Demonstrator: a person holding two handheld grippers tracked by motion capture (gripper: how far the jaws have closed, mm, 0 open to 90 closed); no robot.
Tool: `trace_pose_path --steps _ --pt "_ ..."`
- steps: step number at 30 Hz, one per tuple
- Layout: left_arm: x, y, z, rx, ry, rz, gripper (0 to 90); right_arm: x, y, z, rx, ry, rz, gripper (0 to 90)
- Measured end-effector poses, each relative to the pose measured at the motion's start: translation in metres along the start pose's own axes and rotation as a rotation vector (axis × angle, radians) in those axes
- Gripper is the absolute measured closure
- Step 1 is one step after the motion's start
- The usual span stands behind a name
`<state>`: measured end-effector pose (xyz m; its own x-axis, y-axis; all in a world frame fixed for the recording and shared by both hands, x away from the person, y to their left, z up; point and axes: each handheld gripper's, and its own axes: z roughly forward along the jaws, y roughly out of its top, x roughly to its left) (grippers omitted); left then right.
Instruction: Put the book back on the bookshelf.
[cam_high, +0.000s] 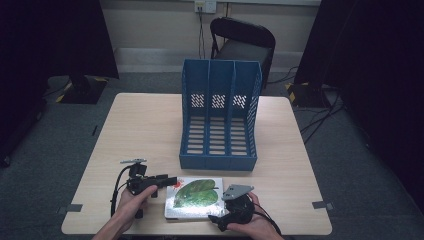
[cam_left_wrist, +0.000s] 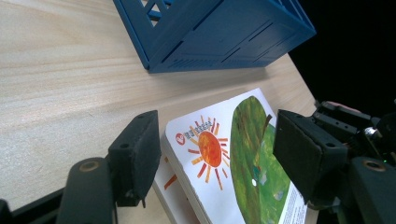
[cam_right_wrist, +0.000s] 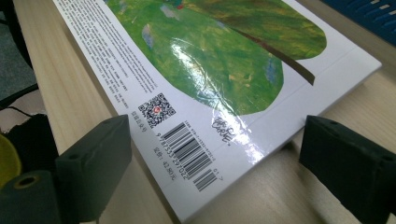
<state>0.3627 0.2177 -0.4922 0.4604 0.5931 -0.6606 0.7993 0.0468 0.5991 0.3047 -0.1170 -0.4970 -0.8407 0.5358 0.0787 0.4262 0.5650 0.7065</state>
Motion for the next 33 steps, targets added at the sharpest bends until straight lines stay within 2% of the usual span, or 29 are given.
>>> trace_pose_path --steps 3,9,10,11,13,14,16,20,23,26,27,31,33 --pt "0.000 0.000 0.001 0.006 0.007 0.011 31.4 0.001 0.000 0.000 0.002 -0.004 -0.003 7.9" --pt "0.000 0.001 0.000 0.005 -0.003 0.003 31.4 0.000 0.000 0.000 0.003 -0.001 -0.002 7.9" --pt "0.001 0.001 -0.001 0.004 -0.010 0.007 32.1 0.000 -0.001 0.000 0.005 -0.001 -0.003 8.1" --pt "0.000 0.002 0.000 0.006 -0.042 0.013 36.8 0.000 -0.001 0.001 0.014 -0.010 -0.006 7.8" --pt "-0.002 0.002 0.001 0.014 -0.044 0.021 36.0 0.000 -0.001 0.001 0.014 -0.008 -0.004 7.8" --pt "-0.003 0.002 0.002 0.028 -0.042 0.035 36.0 0.000 -0.001 0.001 0.013 -0.009 -0.004 7.8" --pt "-0.004 0.002 0.003 0.029 -0.006 0.056 35.4 0.000 -0.001 0.001 0.013 -0.007 -0.004 7.9" --pt "0.003 0.005 0.004 0.030 0.043 0.060 30.6 0.000 -0.001 0.001 0.015 -0.005 -0.003 7.9" --pt "0.009 0.007 0.009 0.057 0.096 0.088 29.4 -0.001 0.000 0.001 0.016 -0.001 0.001 8.5" --pt "0.009 0.007 0.012 0.071 0.091 0.097 30.9 -0.001 0.000 0.000 0.016 0.003 0.001 9.5" --pt "0.008 0.006 0.013 0.082 0.083 0.112 31.5 -0.001 0.000 0.000 0.017 0.004 0.002 9.7" --pt "0.005 0.005 0.015 0.095 0.057 0.125 34.3 -0.001 -0.001 -0.001 0.024 0.004 0.000 10.2" --pt "0.005 0.005 0.015 0.095 0.062 0.127 34.0 0.000 -0.001 -0.002 0.025 0.006 -0.006 11.3"
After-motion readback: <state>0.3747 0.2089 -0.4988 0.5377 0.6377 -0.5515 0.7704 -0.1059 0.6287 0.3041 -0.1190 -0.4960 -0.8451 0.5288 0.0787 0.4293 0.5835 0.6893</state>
